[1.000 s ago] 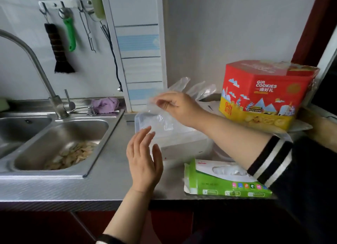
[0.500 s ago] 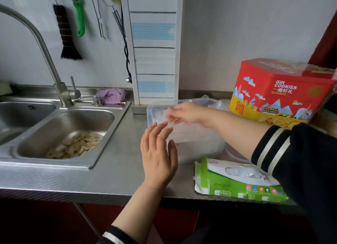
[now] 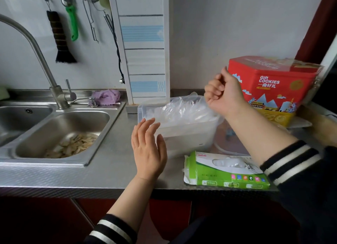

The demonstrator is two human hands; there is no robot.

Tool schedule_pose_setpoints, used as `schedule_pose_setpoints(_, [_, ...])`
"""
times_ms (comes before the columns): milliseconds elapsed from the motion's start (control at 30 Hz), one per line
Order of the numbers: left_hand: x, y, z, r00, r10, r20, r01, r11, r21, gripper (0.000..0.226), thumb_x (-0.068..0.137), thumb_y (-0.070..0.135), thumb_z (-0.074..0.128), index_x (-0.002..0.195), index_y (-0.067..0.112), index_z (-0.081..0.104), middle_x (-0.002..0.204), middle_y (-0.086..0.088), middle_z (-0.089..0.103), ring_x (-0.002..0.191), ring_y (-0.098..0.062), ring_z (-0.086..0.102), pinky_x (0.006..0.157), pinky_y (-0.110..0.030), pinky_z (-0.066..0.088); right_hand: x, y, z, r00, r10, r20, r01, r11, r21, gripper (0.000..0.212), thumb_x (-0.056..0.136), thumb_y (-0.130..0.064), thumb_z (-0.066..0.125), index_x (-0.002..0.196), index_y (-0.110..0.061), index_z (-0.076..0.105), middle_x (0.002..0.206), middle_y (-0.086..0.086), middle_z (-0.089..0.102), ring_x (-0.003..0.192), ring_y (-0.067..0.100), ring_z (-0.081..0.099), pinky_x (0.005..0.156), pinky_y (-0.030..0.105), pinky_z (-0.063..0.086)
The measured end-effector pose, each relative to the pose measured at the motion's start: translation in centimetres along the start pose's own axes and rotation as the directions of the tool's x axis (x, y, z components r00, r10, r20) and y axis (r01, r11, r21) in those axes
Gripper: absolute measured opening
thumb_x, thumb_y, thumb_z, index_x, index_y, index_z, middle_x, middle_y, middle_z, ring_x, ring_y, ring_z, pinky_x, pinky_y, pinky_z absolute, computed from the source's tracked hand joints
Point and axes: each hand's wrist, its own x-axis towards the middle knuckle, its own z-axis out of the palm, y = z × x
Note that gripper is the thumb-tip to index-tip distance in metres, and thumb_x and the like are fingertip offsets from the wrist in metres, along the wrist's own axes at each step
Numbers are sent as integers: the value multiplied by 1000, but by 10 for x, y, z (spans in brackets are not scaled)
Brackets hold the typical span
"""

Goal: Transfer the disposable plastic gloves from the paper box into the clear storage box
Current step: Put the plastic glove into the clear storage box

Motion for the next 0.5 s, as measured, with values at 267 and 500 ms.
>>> schedule_pose_setpoints(267, [-5, 13, -2, 912, 409, 26, -408, 912, -35, 24, 93, 7, 41, 115, 11, 50, 125, -12, 48, 110, -29, 51, 100, -34, 40, -93, 18, -71, 983, 74, 167, 153, 162, -975, 18, 75, -39, 70, 83, -23, 71, 80, -7, 72, 79, 9, 67, 78, 26, 53])
schedule_pose_setpoints(500, [-26, 67, 8, 793, 62, 606, 83, 974, -209, 43, 93, 49, 42, 126, 22, 49, 115, 4, 63, 108, -14, 55, 87, -33, 46, -110, 40, -122, 994, 72, 85, 90, -68, -994, 17, 75, -29, 81, 83, -37, 68, 98, -7, 64, 97, 12, 62, 91, 39, 50])
